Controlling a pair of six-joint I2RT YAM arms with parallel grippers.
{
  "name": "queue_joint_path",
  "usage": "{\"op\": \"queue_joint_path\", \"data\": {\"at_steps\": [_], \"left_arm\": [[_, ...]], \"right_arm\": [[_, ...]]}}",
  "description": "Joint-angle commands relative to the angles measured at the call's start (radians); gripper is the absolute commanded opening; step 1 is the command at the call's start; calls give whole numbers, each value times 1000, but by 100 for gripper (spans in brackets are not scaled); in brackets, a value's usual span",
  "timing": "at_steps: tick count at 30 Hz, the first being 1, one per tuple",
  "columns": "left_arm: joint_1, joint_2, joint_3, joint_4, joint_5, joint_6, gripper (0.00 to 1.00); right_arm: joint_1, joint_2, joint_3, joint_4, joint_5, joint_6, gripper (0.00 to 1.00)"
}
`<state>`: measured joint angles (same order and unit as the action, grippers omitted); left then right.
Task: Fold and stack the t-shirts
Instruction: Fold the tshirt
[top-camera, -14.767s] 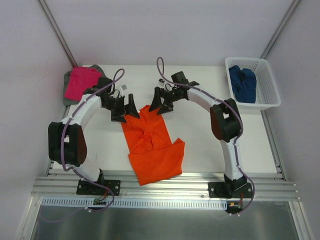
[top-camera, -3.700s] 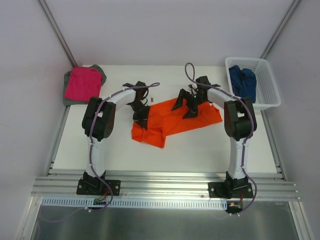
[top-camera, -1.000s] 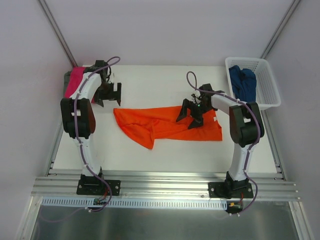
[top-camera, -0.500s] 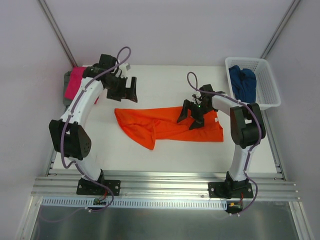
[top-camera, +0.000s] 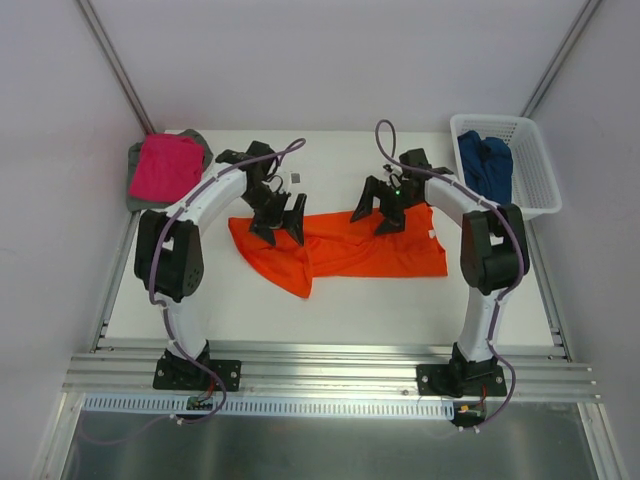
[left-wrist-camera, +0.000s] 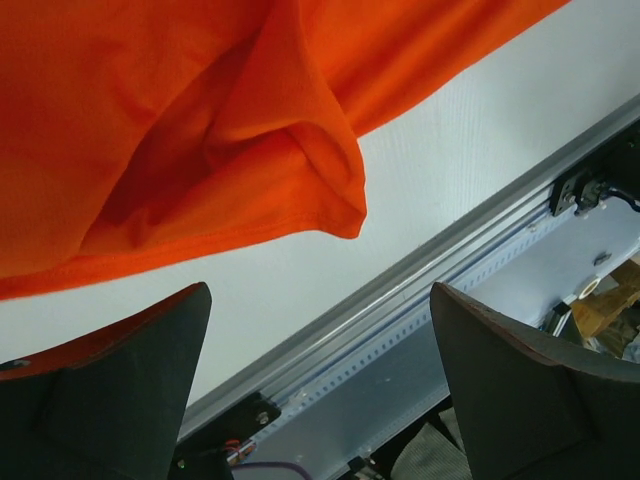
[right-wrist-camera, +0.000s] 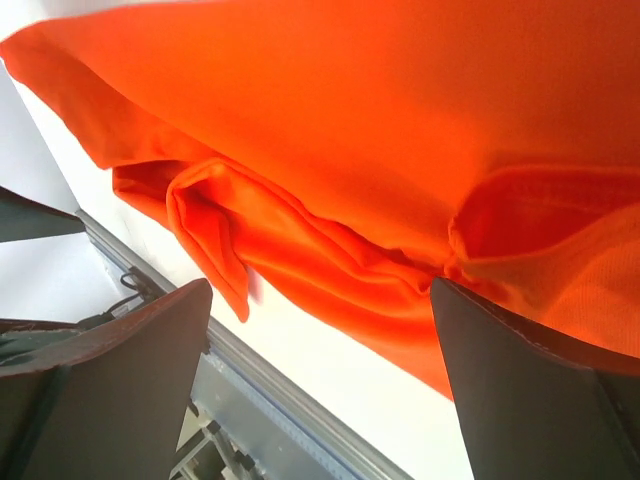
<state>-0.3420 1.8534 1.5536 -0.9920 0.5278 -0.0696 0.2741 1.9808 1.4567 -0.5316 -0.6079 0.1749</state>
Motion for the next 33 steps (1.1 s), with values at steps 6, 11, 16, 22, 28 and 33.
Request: {"op": "queue_joint_path", "data": {"at_steps": [6,11,16,22,28,33], "left_arm": [[-120,52,60,-17,116,-71,86],[-129,24,-95,-10,155,-91,79],[-127,47,-98,-10,163,-105,79],[-130,133,-38,-7,147,-105,81],[-143,222,-23,9,139,-114,80],[-155,274,-9,15,150,-130,65]], "right_arm": [[-7,61,1,-4,16,-3,97],[-9,104,-3,16,22,-8,97],[-19,156,74,19,22,3,97],[-29,193,123,25,16,14,97],[-32,204,125,38,0,29,97],[-32,197,123,44,-3,38,97]]}}
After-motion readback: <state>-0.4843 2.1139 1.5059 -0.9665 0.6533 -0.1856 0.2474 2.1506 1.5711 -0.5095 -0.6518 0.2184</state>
